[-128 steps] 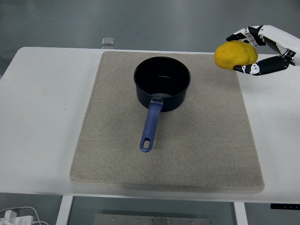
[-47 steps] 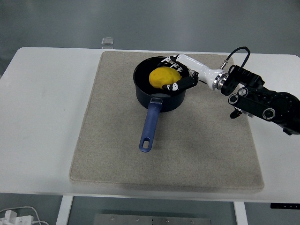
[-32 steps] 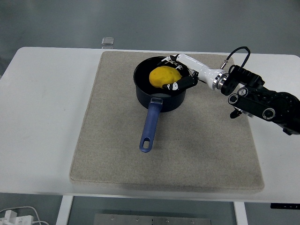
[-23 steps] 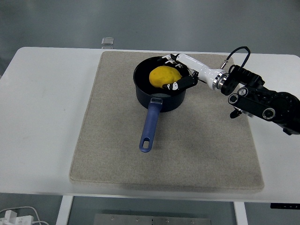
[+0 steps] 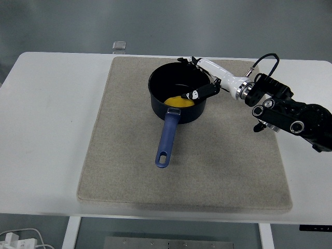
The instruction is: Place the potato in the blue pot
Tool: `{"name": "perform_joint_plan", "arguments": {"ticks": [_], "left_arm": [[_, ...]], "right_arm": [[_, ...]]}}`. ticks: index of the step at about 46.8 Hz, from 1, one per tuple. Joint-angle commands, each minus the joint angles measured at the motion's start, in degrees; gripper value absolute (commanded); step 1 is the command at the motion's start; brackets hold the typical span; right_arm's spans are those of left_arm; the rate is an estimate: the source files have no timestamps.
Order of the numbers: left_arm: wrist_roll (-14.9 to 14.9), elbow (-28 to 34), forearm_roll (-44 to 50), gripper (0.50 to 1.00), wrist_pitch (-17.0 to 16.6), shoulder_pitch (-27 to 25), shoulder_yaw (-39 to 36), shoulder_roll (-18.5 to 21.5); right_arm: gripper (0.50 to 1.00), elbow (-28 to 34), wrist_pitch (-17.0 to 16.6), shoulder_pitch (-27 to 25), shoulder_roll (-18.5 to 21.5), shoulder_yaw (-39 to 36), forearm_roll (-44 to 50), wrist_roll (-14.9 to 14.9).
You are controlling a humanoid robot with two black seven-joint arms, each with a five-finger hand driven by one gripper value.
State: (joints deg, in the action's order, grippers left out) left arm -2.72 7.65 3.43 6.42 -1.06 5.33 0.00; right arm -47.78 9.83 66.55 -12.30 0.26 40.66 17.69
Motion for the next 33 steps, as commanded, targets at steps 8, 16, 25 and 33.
{"name": "perform_joint_plan", "arguments": {"ticks": [8, 16, 25, 33], "left_arm": [[0.0, 0.0, 0.0, 1.0, 0.0, 0.0, 0.03, 0.0], [0.0, 0.0, 0.0, 1.0, 0.0, 0.0, 0.03, 0.0], [0.0, 0.0, 0.0, 1.0, 0.0, 0.0, 0.03, 0.0], [0.0, 0.0, 0.0, 1.0, 0.0, 0.0, 0.03, 0.0]], "right_arm": [[0.932, -0.03, 0.11, -0.1, -0.79, -11.41, -14.45, -5.82], [0.932, 0.94, 0.63, 0.16, -2.2, -13.18, -26.49, -6.7], [0.932, 4.01, 1.77, 0.07, -4.05, -13.35, -41.43, -8.81], [0.932, 9.63, 1.6, -0.19, -4.05, -13.27, -51.55, -10.3]]}}
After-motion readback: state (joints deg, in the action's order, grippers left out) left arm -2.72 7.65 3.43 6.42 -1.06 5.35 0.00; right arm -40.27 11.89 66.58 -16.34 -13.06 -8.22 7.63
